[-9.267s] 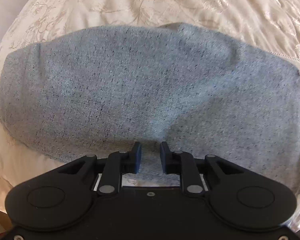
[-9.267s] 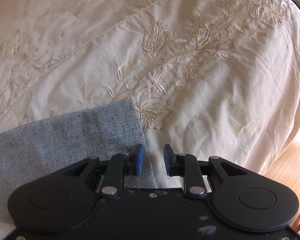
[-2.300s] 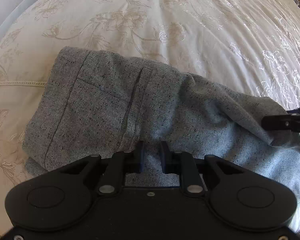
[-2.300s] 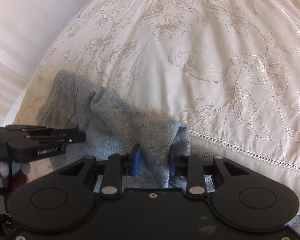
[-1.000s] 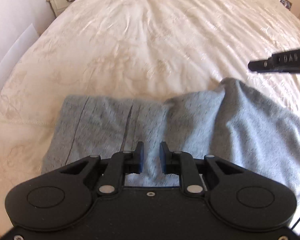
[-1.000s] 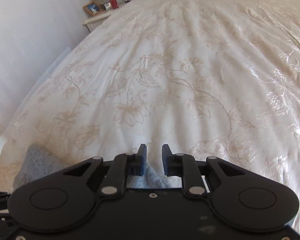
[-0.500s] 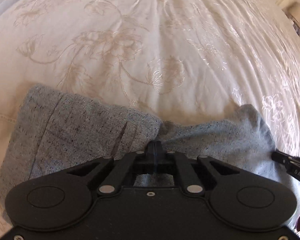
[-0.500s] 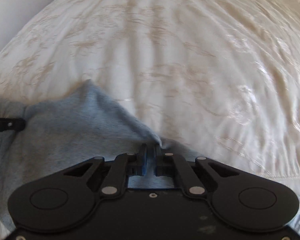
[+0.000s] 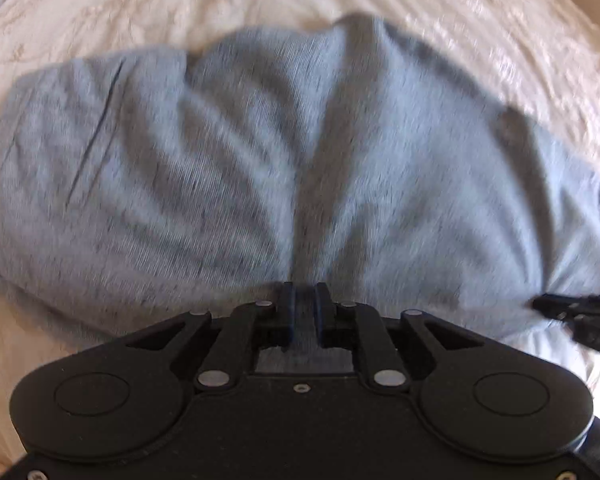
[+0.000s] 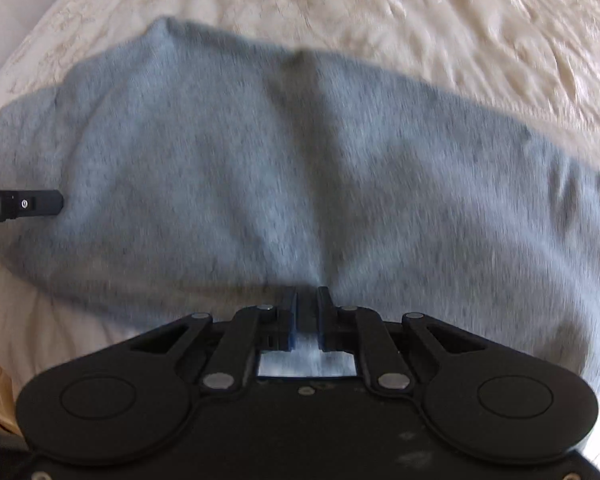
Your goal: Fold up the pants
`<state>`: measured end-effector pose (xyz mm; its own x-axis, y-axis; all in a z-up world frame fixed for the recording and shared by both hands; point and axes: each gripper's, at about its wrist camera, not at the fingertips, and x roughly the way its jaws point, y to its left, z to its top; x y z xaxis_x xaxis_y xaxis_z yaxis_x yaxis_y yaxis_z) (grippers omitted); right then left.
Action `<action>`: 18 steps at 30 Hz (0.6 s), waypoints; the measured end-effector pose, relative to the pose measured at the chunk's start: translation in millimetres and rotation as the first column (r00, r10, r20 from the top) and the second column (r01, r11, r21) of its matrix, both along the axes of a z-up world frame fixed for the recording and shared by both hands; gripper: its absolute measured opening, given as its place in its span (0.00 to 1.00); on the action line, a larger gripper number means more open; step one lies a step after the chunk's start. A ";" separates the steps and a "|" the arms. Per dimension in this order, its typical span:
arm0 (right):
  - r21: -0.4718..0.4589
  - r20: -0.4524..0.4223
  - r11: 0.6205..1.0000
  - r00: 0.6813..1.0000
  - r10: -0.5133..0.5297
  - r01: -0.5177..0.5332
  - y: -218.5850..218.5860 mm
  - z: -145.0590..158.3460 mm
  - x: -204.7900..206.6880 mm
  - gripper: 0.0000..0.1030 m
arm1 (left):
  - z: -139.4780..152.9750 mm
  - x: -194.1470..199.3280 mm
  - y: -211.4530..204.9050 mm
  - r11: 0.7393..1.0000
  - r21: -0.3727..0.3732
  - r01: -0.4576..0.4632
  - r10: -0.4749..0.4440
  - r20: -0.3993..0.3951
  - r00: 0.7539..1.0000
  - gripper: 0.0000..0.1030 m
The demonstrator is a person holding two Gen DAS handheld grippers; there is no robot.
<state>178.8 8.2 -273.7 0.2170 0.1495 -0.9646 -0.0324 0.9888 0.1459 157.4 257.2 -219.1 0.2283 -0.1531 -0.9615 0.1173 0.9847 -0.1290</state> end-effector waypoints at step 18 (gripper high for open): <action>-0.047 -0.061 0.893 0.891 -0.449 0.447 -140.5 -10.8 -35.4 0.01 | -1.0 -4.3 -69.7 0.972 0.008 0.235 -0.235 -0.047 0.971 0.18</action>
